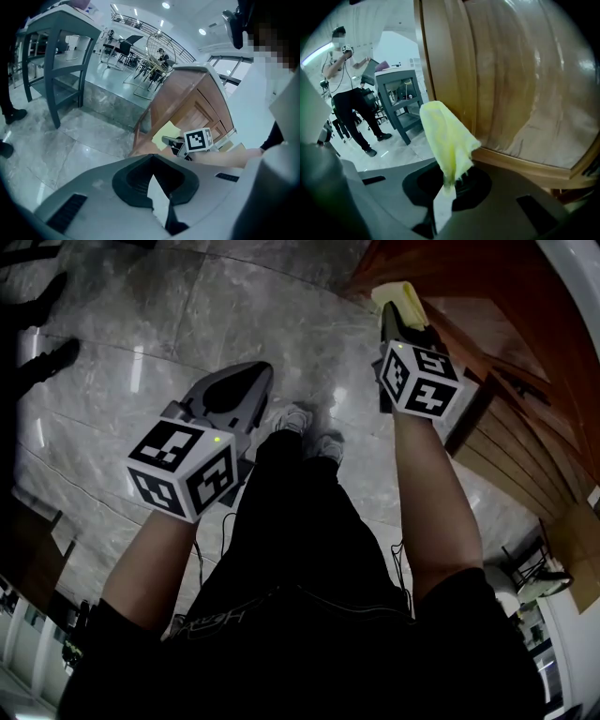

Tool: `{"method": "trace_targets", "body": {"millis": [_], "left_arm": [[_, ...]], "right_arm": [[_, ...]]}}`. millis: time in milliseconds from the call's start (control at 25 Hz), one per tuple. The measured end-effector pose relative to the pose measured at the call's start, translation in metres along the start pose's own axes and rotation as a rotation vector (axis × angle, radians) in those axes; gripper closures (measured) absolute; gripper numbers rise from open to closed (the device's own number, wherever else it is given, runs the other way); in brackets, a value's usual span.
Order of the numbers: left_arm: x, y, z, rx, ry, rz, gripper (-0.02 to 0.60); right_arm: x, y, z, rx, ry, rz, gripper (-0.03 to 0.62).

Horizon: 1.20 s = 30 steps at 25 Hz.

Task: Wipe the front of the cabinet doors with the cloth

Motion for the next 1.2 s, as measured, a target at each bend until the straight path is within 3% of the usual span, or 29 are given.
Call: {"method": "trace_targets", "body": {"millis": [1200], "left_arm": [[0.023,-0.070,-0.117,0.128,-0.140,0.130,0.575]], "right_arm": [[0.054,0.087,-0.148,0.192,-0.154,-0.059,0.553]]}}
Point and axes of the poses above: the fingertips, and each gripper's own axes: y backward along the fingers, z to its left, x out of its underside, the point moved 3 cm from there along y, backward along the fingers, and after that the axes turned 4 degrees about -y, right-handed, at the moved point
